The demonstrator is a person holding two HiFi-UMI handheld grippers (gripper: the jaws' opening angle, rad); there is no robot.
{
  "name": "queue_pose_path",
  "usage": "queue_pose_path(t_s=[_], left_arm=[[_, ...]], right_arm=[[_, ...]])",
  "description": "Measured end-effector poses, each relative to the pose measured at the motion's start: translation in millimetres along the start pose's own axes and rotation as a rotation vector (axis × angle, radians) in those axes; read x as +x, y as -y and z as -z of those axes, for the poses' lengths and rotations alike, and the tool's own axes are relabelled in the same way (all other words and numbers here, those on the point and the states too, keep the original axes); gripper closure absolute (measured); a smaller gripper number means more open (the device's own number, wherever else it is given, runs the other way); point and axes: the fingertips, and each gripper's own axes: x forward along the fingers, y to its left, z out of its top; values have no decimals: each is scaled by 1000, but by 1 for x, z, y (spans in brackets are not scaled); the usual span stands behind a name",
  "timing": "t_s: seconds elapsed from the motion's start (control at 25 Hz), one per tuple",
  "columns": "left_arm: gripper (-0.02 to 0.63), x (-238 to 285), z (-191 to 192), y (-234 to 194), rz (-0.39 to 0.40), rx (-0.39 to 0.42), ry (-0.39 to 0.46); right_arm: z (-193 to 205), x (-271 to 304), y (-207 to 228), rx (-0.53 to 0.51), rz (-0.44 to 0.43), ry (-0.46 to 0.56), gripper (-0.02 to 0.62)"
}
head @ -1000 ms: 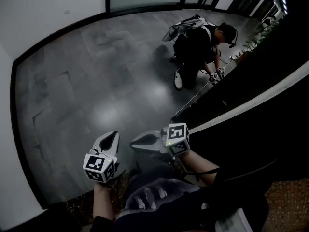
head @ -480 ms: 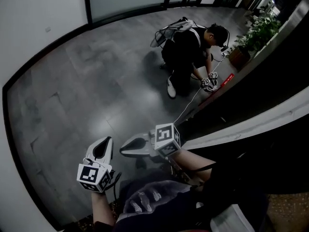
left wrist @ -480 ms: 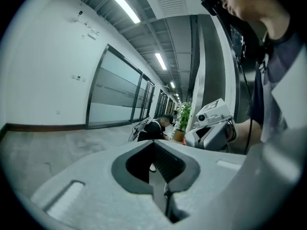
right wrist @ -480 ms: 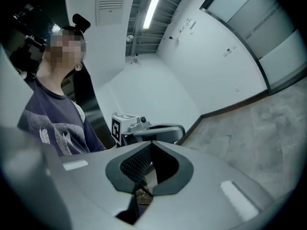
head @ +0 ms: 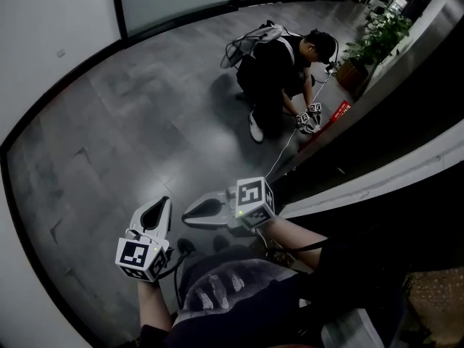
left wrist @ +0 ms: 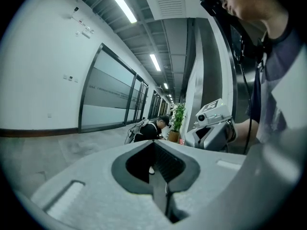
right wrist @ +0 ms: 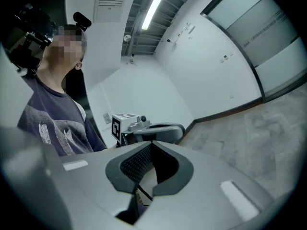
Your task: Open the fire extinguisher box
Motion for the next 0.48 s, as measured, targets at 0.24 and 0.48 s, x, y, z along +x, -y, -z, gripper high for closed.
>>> queue_pose_path(t_s=[0.24, 0.48], left_arm=[[603, -26, -36, -44, -22, 28, 82], [603, -34, -30, -47, -28, 50, 33]], right_arm=[[-25, 39, 12, -8, 36, 67, 595], [-37, 46, 8, 23, 10, 135, 595]])
